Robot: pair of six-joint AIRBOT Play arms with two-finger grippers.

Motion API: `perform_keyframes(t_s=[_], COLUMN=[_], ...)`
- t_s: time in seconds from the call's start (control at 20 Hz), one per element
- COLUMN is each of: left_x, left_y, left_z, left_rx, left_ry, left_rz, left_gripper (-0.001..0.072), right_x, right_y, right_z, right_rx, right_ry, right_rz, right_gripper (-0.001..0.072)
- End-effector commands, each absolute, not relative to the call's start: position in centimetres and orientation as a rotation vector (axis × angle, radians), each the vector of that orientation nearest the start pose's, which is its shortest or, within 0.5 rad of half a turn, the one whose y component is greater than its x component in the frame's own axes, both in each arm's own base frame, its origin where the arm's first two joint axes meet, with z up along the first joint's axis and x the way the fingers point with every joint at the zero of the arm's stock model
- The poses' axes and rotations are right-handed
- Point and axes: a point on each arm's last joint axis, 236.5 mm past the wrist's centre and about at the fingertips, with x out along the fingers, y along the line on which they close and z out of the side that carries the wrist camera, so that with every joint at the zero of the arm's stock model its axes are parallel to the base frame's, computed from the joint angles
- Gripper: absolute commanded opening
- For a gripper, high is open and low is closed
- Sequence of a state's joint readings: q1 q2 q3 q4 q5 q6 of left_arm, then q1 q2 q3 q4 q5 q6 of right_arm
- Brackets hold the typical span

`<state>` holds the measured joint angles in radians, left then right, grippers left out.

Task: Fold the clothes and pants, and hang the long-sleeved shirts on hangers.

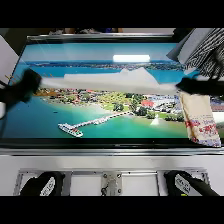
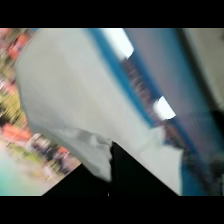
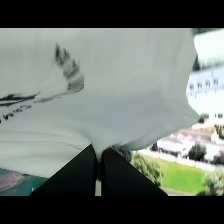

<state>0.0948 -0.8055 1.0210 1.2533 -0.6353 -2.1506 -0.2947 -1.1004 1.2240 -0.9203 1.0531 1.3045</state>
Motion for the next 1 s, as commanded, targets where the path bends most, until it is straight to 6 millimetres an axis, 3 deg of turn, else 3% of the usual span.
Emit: perform_keyframes(t_s=[0.0, 0.1, 0.2, 0.25, 0.4, 0.5, 0.6, 0.7, 0.8, 0.95], left_x=[33.1, 27.9, 23.5, 21.6, 18.5, 19.2, 22.5, 27.7, 32.7, 39.9], left_y=[-0.7, -1.1, -1.6, -1.8, -2.2, -2.5, -2.6, -2.4, -1.5, -0.9], left_z=[40.8, 46.7, 50.5, 51.8, 53.0, 51.6, 48.3, 42.3, 35.4, 23.2], left_rx=[-0.733, -0.679, -0.641, -0.630, -0.615, -0.612, -0.618, -0.622, -0.611, -0.652], left_ry=[0.002, -0.150, -0.261, -0.302, -0.351, -0.286, -0.136, 0.108, 0.345, 0.636], left_rz=[-0.078, -0.128, -0.165, -0.179, -0.198, -0.189, -0.159, -0.098, -0.013, 0.069], left_gripper=[0.0007, 0.0006, 0.0007, 0.0007, 0.0006, 0.0006, 0.0006, 0.0006, 0.0007, 0.0006], right_x=[37.9, 33.4, 28.5, 26.3, 21.9, 21.1, 22.6, 26.0, 30.4, 37.0], right_y=[1.4, 2.4, 3.4, 3.8, 4.7, 4.4, 3.8, 3.5, 2.8, 1.4], right_z=[34.2, 42.7, 48.6, 50.5, 52.9, 52.6, 50.5, 46.0, 39.6, 27.9], right_rx=[0.229, 0.153, 0.102, 0.087, 0.054, 0.094, 0.145, 0.210, 0.273, 0.343], right_ry=[0.380, 0.153, -0.035, -0.106, -0.209, -0.195, -0.099, 0.094, 0.350, 0.748], right_rz=[0.240, 0.231, 0.218, 0.212, 0.196, 0.177, 0.163, 0.175, 0.190, 0.181], right_gripper=[0.0014, 0.0014, 0.0013, 0.0013, 0.0013, 0.0013, 0.0013, 0.0012, 0.0013, 0.0013])
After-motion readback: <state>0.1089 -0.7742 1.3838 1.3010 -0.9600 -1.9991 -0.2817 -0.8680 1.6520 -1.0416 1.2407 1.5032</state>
